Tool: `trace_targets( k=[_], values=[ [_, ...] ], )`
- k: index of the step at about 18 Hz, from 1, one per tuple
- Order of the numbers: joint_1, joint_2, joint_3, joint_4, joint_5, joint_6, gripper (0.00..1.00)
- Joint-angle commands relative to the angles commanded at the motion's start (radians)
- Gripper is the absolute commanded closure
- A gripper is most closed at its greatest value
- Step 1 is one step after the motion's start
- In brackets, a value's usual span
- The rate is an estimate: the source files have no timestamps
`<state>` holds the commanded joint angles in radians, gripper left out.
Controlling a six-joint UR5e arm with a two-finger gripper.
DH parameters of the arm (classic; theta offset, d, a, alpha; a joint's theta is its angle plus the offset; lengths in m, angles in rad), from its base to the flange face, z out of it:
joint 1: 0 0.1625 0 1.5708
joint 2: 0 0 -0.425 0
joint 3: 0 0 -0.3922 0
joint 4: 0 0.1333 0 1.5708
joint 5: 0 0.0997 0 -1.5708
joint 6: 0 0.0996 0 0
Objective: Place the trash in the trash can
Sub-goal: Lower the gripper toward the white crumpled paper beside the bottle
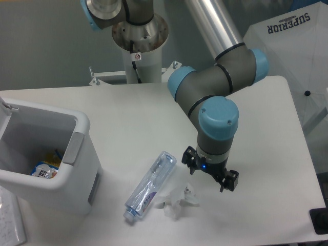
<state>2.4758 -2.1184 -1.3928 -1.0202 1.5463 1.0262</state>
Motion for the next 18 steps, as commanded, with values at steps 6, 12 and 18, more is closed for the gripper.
trace_targets(
  k=[6,12,18],
  values=[
    [-0.028,-0.043,0.001,0.115,0.005,-0.133,0.00],
    [-0.092,-0.052,0.000,0.135,-0.002,-0.216,0.00],
    [-0.104,-0.051,-0.080,0.132,0.000,-0.202,0.00]
  ],
)
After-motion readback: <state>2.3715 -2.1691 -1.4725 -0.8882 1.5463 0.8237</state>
